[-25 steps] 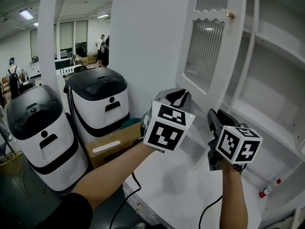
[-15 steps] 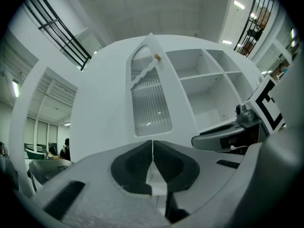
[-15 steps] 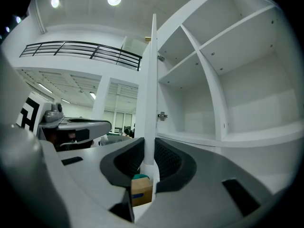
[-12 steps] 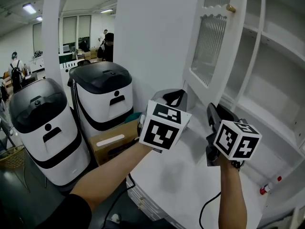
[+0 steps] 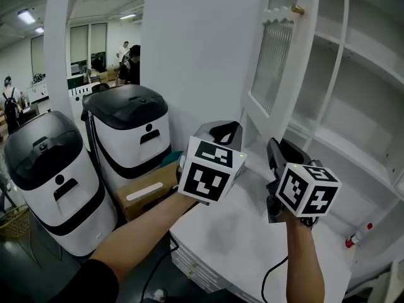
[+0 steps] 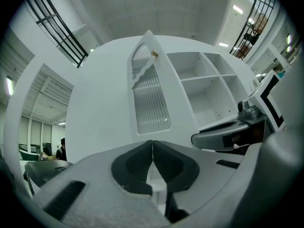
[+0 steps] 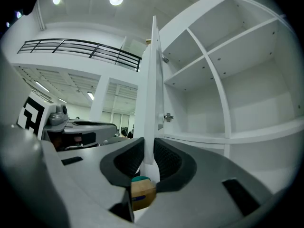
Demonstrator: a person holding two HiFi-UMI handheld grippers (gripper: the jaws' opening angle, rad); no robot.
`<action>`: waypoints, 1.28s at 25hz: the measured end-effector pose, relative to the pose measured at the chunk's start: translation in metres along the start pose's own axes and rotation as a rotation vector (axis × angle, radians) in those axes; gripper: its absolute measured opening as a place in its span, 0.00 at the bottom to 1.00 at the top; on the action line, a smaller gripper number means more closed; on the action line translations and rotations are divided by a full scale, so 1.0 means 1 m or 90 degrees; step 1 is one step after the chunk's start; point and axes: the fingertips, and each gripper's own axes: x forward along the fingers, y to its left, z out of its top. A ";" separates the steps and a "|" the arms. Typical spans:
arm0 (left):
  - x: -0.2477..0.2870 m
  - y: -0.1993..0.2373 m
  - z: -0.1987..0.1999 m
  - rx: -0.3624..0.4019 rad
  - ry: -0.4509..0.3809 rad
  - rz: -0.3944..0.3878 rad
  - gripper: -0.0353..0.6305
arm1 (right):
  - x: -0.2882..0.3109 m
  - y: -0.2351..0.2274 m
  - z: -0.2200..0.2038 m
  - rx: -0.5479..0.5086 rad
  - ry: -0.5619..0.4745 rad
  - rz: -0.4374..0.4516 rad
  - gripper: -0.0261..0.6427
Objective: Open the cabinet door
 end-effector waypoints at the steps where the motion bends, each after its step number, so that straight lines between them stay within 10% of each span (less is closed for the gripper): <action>1: 0.000 0.001 -0.001 -0.001 -0.001 -0.006 0.08 | 0.001 0.004 0.000 -0.002 0.001 0.000 0.14; 32: -0.014 0.069 -0.014 -0.025 -0.027 -0.076 0.08 | 0.047 0.104 0.005 -0.047 -0.015 -0.007 0.18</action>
